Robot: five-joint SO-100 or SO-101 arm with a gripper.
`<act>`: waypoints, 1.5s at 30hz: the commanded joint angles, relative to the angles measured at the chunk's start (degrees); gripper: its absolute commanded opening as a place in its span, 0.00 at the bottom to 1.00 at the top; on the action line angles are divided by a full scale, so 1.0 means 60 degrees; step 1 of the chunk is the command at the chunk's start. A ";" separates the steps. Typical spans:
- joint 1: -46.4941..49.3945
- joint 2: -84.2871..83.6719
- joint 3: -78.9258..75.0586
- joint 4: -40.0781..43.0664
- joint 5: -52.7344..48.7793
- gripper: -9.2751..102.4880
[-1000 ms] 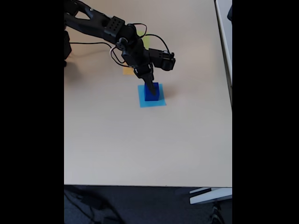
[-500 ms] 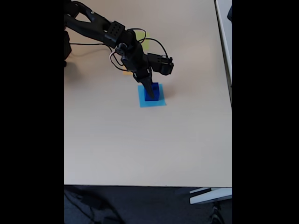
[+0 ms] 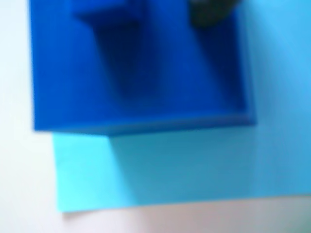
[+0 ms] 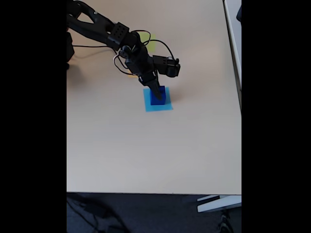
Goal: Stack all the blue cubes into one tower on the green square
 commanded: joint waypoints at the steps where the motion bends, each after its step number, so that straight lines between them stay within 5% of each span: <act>1: 0.0029 0.0293 0.0073 -0.0103 -0.0015 0.31; 45: -0.0015 0.0615 0.0688 -0.0278 0.0176 0.14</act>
